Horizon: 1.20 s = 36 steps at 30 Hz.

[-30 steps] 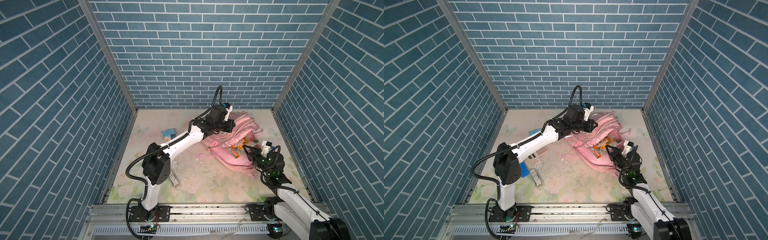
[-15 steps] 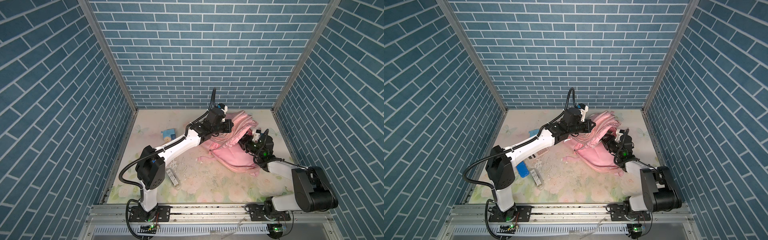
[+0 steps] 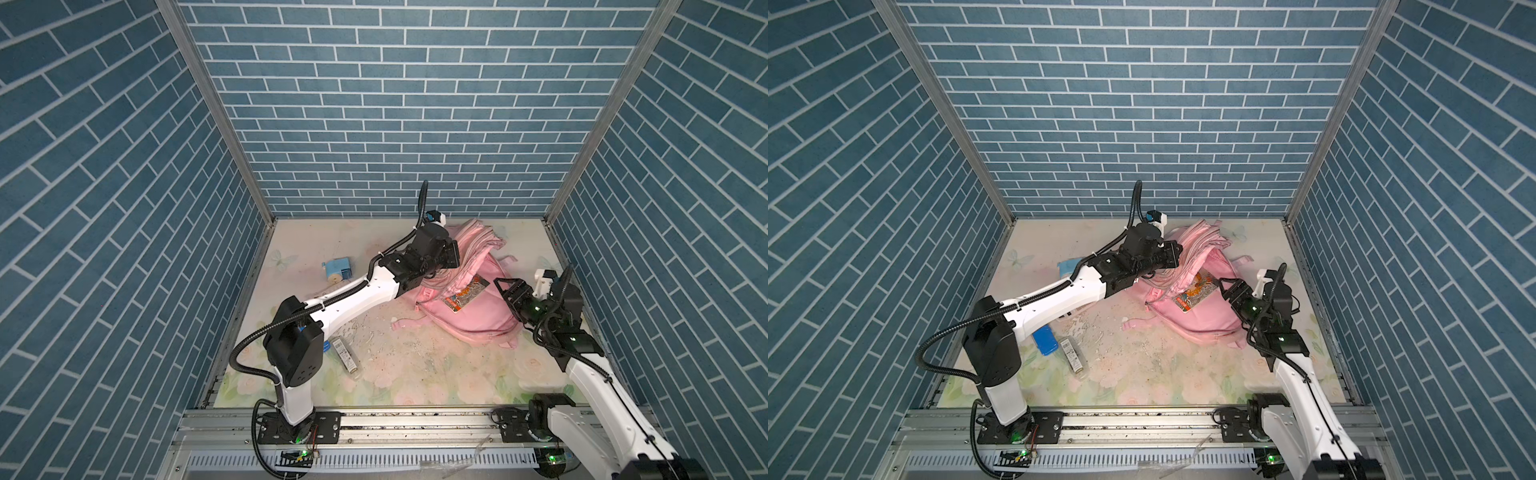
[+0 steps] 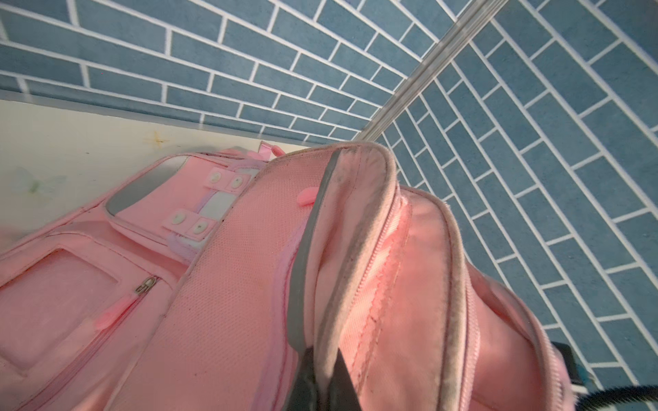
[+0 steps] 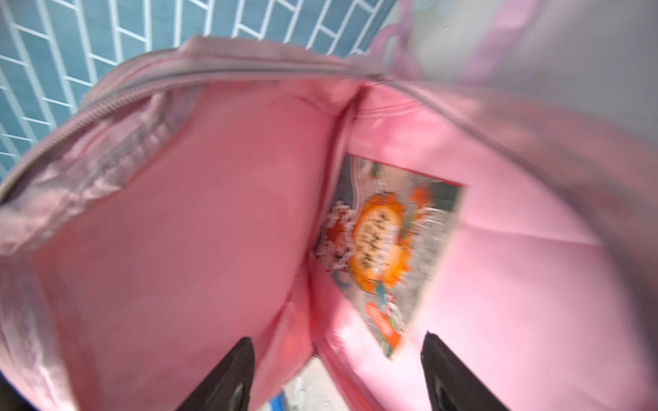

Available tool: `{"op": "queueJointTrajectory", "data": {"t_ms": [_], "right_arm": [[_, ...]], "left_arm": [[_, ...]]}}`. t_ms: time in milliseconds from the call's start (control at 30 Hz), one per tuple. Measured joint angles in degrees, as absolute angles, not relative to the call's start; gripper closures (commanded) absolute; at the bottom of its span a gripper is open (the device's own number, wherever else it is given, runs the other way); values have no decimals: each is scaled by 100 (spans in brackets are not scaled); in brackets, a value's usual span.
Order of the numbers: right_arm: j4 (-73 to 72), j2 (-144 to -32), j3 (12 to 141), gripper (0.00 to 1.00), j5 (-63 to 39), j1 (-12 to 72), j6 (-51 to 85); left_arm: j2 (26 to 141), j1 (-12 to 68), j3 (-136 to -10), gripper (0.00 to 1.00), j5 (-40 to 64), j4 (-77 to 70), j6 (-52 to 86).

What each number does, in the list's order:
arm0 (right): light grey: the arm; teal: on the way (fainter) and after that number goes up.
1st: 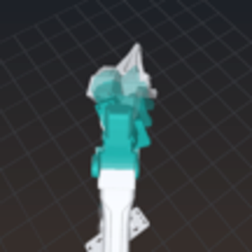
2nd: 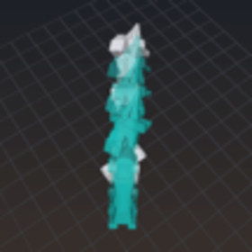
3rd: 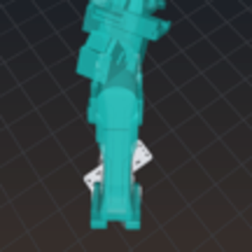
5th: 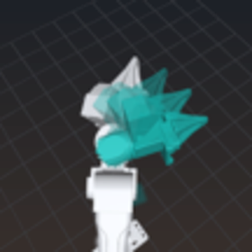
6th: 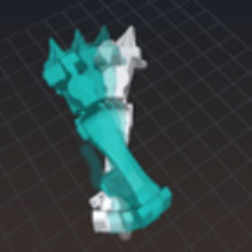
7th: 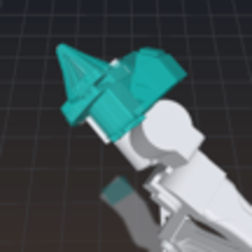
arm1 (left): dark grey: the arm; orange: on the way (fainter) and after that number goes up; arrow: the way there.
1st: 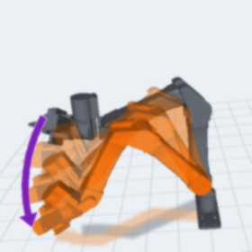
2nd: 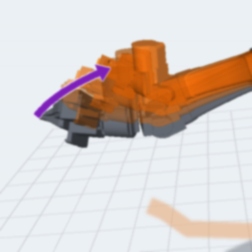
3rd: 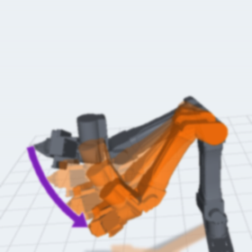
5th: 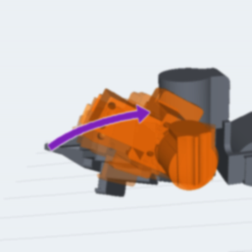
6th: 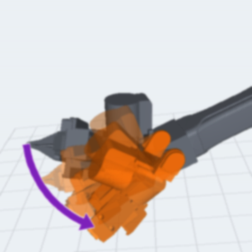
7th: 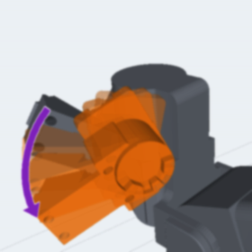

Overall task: Pack books, pencil case, and school supplies into a backpack
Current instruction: Close the student bag at the center of the table.

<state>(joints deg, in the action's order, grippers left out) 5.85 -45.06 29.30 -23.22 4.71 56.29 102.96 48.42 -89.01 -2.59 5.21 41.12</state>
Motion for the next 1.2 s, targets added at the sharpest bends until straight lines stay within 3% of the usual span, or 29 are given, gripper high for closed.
{"op": "queueJointTrajectory", "data": {"t_ms": [300, 567, 700, 767, 967, 1100, 1200], "right_arm": [[2279, -4213, 2932, 25, -1837, 117, 4753], [2722, -4574, 3465, 26, -1894, -454, 4042], [2871, -4565, 3717, 26, -1876, -537, 3804], [2915, -4495, 3756, 26, -1865, -552, 3719], [3085, -4289, 3603, 27, -1861, -646, 3658], [3201, -4171, 3435, 29, -1883, -650, 3658], [3129, -4123, 3295, 31, -2045, -648, 3688]], "left_arm": [[10180, 5387, -8213, 100, -1249, -97, 4945], [11080, 5673, -8705, 100, -1697, -696, 5688], [11445, 5699, -9085, 45, -1573, -821, 5607], [11465, 5699, -9179, 28, -1461, -873, 5382], [11076, 5555, -8969, 28, -720, -674, 3944], [10453, 5019, -8344, 39, 320, -395, 2497], [10090, 4475, -7920, 41, 882, -16, 1096]]}}
